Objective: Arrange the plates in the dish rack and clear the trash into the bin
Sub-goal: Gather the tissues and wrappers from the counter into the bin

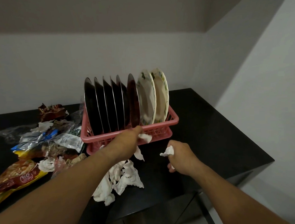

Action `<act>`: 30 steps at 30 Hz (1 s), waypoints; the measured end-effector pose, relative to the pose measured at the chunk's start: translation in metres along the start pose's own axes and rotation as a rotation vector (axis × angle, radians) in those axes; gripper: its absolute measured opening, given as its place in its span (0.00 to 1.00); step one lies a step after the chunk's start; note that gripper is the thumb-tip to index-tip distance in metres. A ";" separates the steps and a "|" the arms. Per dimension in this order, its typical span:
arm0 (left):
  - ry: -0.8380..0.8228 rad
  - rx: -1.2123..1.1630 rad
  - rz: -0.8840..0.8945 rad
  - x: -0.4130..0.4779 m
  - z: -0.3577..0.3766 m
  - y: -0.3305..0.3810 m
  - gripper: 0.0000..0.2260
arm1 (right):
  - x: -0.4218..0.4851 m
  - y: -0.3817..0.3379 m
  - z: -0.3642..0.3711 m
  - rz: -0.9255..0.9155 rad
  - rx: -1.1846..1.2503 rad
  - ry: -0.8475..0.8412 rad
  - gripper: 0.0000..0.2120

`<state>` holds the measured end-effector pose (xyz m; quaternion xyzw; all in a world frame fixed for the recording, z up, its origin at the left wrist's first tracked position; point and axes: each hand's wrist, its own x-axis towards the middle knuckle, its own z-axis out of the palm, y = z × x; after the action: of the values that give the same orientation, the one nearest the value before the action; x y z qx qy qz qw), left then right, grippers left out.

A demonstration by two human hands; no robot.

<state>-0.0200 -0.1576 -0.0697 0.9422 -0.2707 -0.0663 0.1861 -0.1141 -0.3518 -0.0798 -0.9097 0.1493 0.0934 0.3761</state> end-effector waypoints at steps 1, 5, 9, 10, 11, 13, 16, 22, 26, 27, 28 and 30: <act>0.002 -0.028 0.018 -0.001 -0.004 0.003 0.16 | 0.000 -0.002 0.002 -0.014 0.017 0.008 0.14; 0.057 -0.017 0.040 -0.008 -0.015 0.011 0.10 | 0.003 -0.008 0.008 -0.089 -0.003 0.083 0.14; 0.166 -0.015 0.022 -0.013 -0.019 0.013 0.17 | 0.001 -0.012 0.010 -0.093 0.017 0.095 0.09; 0.178 -0.007 0.018 -0.015 -0.020 0.013 0.18 | 0.000 -0.014 0.011 -0.082 0.037 0.090 0.12; 0.181 -0.002 0.016 -0.017 -0.021 0.013 0.19 | -0.003 -0.015 0.011 -0.073 0.056 0.092 0.15; 0.156 -0.008 0.021 -0.023 -0.023 0.012 0.22 | -0.007 -0.021 0.012 -0.061 0.096 0.121 0.21; 0.086 0.001 0.030 -0.032 -0.025 0.009 0.20 | -0.008 -0.031 0.016 -0.014 0.088 0.172 0.17; 0.039 -0.062 0.053 -0.049 -0.033 -0.016 0.09 | -0.017 -0.055 0.033 0.018 0.044 0.122 0.12; -0.051 -0.048 0.103 -0.058 -0.043 -0.040 0.11 | -0.021 -0.067 0.042 -0.072 -0.157 0.179 0.14; -0.059 -0.044 0.114 -0.060 -0.046 -0.045 0.13 | -0.023 -0.071 0.044 -0.099 -0.206 0.204 0.15; -0.056 -0.041 0.126 -0.062 -0.047 -0.050 0.15 | -0.025 -0.075 0.047 -0.122 -0.246 0.228 0.15; -0.005 0.001 0.153 -0.066 -0.050 -0.060 0.20 | -0.028 -0.083 0.051 -0.145 -0.314 0.274 0.17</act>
<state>-0.0352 -0.0599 -0.0453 0.9186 -0.3427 -0.0543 0.1893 -0.1147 -0.2540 -0.0538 -0.9697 0.1171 -0.0363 0.2114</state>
